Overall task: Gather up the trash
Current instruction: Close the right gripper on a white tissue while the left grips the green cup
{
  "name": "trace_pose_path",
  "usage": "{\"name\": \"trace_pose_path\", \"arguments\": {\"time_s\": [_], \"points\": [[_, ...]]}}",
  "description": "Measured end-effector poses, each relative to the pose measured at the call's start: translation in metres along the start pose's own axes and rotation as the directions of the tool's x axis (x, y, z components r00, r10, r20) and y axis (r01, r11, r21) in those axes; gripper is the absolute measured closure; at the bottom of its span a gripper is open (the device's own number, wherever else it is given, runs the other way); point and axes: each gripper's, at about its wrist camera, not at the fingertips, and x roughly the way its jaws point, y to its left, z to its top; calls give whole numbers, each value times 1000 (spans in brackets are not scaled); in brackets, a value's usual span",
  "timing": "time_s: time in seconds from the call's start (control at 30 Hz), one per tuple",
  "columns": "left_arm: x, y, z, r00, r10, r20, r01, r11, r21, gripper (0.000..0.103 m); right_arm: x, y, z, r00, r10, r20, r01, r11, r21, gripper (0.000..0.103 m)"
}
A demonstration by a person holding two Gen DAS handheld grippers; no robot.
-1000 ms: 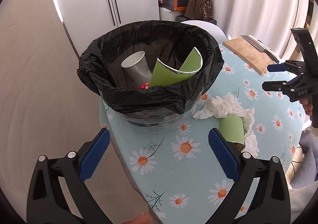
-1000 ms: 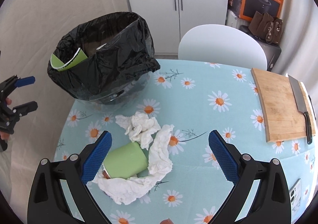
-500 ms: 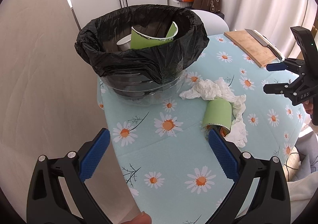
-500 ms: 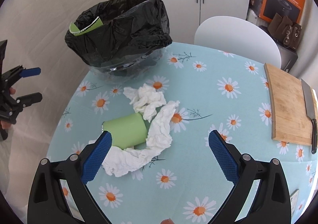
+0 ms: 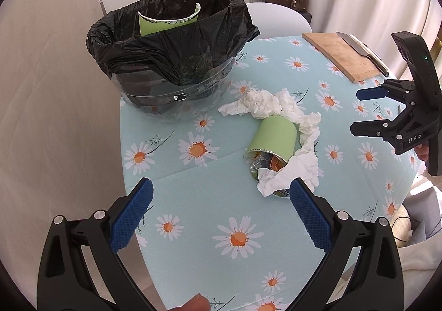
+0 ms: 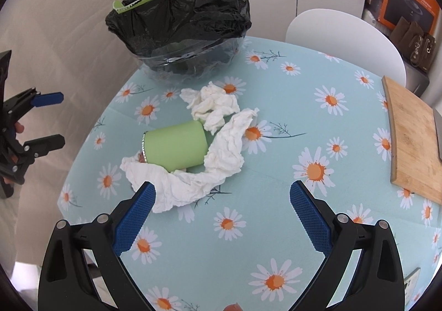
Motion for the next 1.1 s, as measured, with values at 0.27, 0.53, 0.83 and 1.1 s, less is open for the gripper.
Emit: {"name": "trace_pose_path", "arguments": {"time_s": [0.27,0.53,0.83,1.1], "points": [[17,-17,3,1000,-14,-28,15,1000,27,6,15,1,-5,999,50,-5,-50,998,25,10],[43,-31,17,998,-41,-55,45,996,80,6,36,-6,2,997,63,-44,-62,998,16,10],[79,-40,34,990,-78,-119,92,990,111,6,65,-23,-3,990,101,-100,-99,995,26,11],[110,-40,50,979,-104,-177,128,983,130,6,88,-31,13,980,145,-136,-142,989,30,25]]}}
